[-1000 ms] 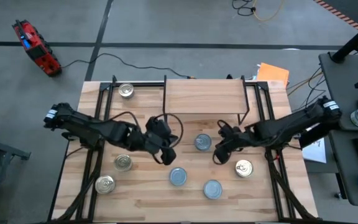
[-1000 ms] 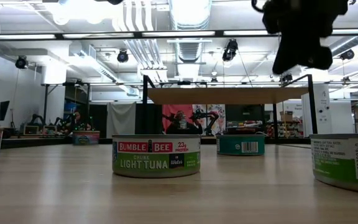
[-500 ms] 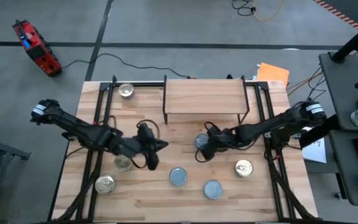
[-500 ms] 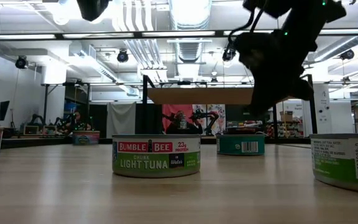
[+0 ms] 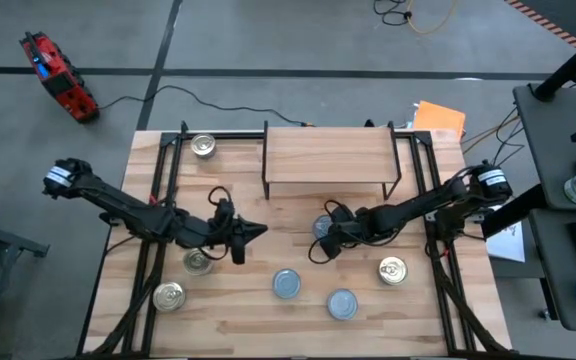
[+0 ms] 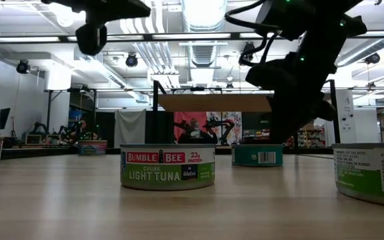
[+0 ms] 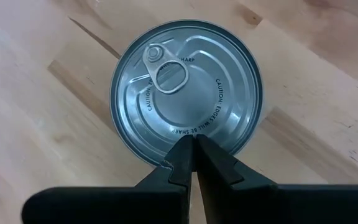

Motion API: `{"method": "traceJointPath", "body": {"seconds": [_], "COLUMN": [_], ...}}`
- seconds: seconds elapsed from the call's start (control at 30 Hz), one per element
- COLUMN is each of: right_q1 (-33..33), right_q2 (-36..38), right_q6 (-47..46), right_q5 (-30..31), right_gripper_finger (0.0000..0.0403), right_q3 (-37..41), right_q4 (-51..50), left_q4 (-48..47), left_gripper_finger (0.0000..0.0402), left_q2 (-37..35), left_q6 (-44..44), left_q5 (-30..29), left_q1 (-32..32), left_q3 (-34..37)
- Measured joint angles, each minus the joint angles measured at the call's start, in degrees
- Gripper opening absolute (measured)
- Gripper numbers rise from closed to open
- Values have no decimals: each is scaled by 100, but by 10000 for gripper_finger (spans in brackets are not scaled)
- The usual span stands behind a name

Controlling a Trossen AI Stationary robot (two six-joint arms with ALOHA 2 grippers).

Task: Stack canned seafood by type on shelf
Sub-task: Put the blue tuna can on the shelf

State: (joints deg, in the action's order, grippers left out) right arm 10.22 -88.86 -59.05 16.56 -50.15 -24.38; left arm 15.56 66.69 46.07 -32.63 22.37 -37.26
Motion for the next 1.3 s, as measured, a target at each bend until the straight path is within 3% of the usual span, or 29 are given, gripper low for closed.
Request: {"method": "traceJointPath", "body": {"seconds": [0.23, 0.53, 0.9, 1.3], "right_q1": [14, 319, 315, 317], "right_q2": [20, 173, 909, 1010], "right_q6": [-108, -230, 443, 985], "right_q5": [-250, -800, -717, -732], "right_gripper_finger": [13, 13, 13, 13], "right_q3": [0, -40, 77, 1349], "right_q4": [-1, 447, -516, 1715], "left_q4": [-14, -10, -46, -29], "left_gripper_finger": [0, 0, 0, 0], "left_q2": [329, 967, 1652, 1732], "left_q6": [205, -323, -303, -256], "left_q5": [-98, -137, 67, 67], "left_q1": [0, 0, 2, 2], "left_q3": [-161, -731, -1108, -1166]}}
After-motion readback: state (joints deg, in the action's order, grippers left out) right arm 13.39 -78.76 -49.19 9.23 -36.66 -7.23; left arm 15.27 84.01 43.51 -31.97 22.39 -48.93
